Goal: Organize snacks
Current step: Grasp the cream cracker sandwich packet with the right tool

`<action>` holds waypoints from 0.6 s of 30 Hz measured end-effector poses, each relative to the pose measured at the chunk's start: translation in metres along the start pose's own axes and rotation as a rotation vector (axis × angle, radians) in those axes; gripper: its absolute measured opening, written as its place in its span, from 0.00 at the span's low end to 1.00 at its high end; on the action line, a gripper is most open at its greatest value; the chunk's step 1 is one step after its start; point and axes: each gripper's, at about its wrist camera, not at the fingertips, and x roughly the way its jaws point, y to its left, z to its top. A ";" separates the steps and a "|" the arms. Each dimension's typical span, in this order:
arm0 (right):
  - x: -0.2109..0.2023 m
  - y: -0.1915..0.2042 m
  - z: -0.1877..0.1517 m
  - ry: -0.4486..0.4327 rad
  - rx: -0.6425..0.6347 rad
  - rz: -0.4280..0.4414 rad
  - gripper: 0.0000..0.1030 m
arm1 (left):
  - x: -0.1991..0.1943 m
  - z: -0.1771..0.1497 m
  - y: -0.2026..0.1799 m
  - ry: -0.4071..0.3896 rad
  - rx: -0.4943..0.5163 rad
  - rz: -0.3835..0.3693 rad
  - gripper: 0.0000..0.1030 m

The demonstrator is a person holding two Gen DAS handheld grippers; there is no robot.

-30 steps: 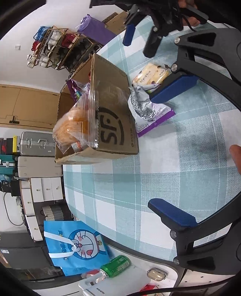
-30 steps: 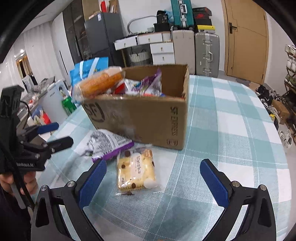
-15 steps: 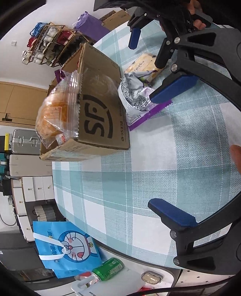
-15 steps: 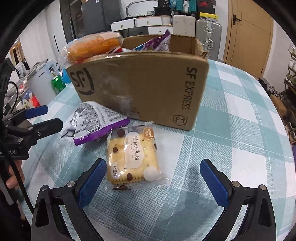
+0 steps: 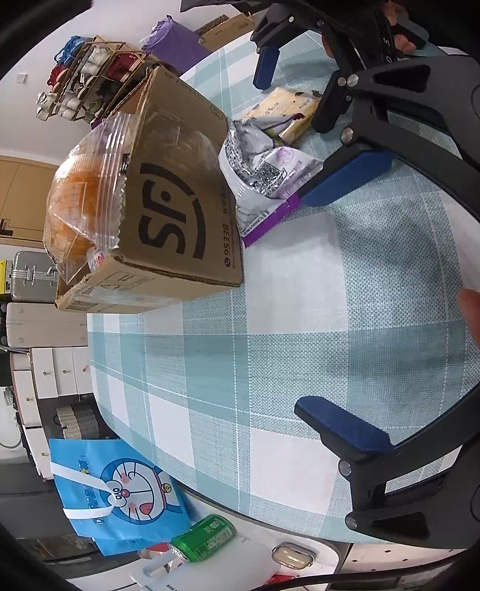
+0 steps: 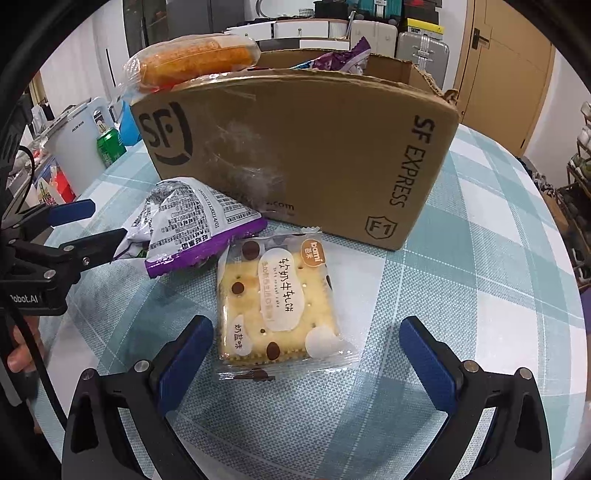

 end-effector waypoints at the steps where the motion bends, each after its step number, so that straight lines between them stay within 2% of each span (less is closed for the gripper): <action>1: 0.001 0.000 0.000 0.001 0.000 -0.001 0.99 | 0.000 0.000 0.000 0.001 0.000 0.001 0.99; 15: -0.001 -0.001 -0.002 -0.005 0.003 -0.005 0.98 | 0.000 -0.001 -0.003 0.002 0.014 0.004 0.99; 18: -0.004 -0.001 -0.002 -0.022 -0.004 0.002 0.87 | -0.001 -0.002 -0.004 0.002 0.017 0.003 0.99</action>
